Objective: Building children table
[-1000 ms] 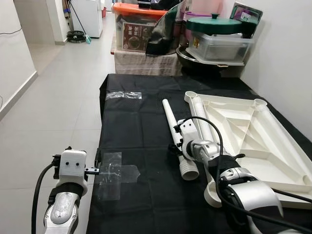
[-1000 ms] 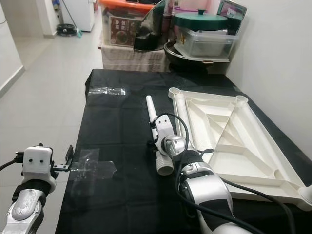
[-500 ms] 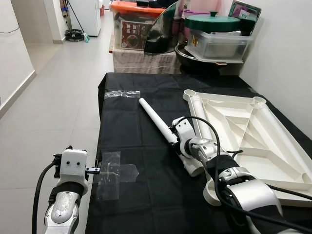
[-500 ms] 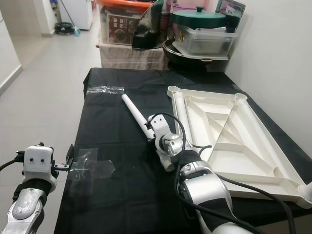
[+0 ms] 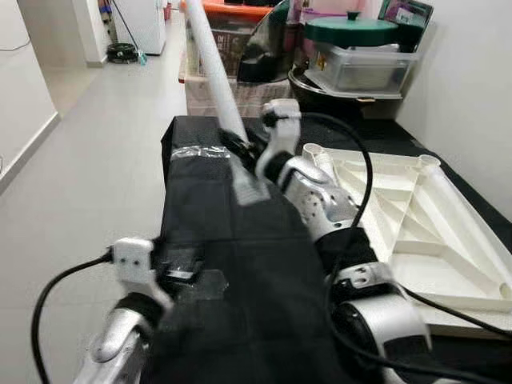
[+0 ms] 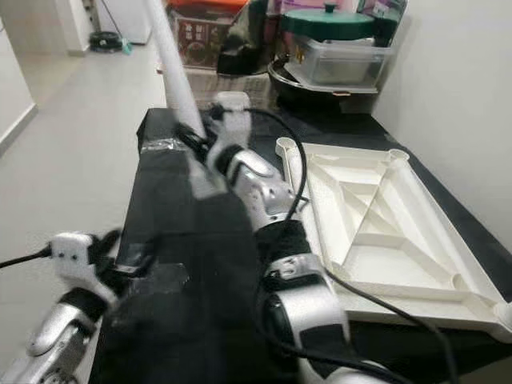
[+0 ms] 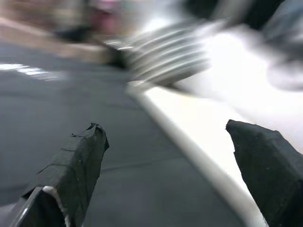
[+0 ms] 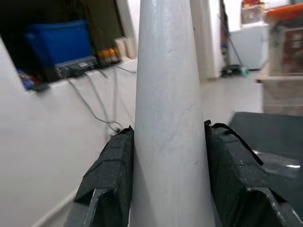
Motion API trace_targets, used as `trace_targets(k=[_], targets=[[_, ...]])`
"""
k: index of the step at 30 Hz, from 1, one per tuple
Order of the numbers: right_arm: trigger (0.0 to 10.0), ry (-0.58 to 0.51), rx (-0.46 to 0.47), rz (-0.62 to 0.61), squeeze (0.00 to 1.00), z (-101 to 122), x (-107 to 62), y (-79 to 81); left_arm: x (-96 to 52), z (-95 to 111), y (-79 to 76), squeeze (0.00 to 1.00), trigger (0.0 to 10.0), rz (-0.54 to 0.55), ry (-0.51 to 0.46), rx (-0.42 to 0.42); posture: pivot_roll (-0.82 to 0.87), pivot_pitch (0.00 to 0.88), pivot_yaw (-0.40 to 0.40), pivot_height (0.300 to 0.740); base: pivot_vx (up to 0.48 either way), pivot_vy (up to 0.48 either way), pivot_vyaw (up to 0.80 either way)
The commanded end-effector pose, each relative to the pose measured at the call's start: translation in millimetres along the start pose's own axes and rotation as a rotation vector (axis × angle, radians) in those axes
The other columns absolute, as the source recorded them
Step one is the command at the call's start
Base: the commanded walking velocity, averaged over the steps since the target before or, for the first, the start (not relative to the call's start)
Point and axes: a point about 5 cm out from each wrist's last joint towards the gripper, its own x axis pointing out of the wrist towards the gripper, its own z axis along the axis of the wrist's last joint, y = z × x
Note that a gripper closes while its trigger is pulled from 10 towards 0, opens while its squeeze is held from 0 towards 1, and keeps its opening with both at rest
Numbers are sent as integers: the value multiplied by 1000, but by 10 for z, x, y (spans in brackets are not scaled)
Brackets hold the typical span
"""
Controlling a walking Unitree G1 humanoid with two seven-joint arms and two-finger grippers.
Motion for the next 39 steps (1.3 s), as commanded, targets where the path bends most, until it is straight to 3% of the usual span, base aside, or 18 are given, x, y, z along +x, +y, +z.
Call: trace_targets(k=[1, 3, 6, 10, 12, 15, 16, 17, 24, 29, 36, 37, 39], targets=[[10000, 24, 31, -10, 0, -96, -39, -9, -33, -14, -30, 0, 10000, -52, 21, -53, 93, 0, -101, 740, 0, 0, 0], [10000, 28, 45, 3, 0, -126, -38, 35, -40, -12, -48, 0, 10000, -75, 24, -75, 93, 0, -101, 740, 0, 0, 0], [10000, 31, 65, 64, 0, -189, -58, 227, -51, 12, -74, 0, 10000, -162, 34, -138, 96, 0, -100, 740, 0, 0, 0], [10000, 13, 65, 143, 0, -166, -101, 395, -30, 8, 17, 0, 10000, -166, 61, -136, 93, 0, -95, 740, 0, 0, 0], [10000, 13, 65, 143, 0, -166, -101, 395, -30, 8, 17, 0, 10000, -166, 61, -136, 93, 0, -95, 740, 0, 0, 0], [10000, -23, 47, 224, 0, -103, -164, 524, -23, 10, 81, 0, 10000, -153, 70, -151, 83, 0, -86, 740, 0, 0, 0], [10000, -46, 18, 319, 0, -66, -239, 659, -8, 24, 116, 0, 10000, -150, 70, -159, 80, 0, -81, 740, 0, 0, 0], [10000, -48, 11, 346, 0, -63, -264, 697, 0, 32, 122, 0, 10000, -149, 68, -162, 80, 0, -81, 740, 0, 0, 0], [10000, -14, -16, 410, 0, -138, -333, 793, 55, 77, 126, 0, 10000, -160, 49, -157, 80, 0, -80, 740, 0, 0, 0], [10000, 34, -9, 454, 0, -248, -388, 870, 139, 98, 20, 0, 10000, -239, 42, -173, 82, 0, -81, 740, 0, 0, 0], [10000, 53, -9, 480, 0, -270, -451, 901, 169, 90, 73, 0, 10000, -210, 32, -151, 76, 0, -76, 740, 0, 0, 0], [10000, 54, -9, 478, 0, -272, -458, 897, 162, 83, 90, 0, 0, -204, 32, -150, 76, 0, -76, 740, 0, 0, 0], [10000, 53, -9, 468, 0, -264, -462, 878, 129, 53, 98, 0, 0, -204, 50, -136, 74, 0, -74, 740, 0, 0, 0]])
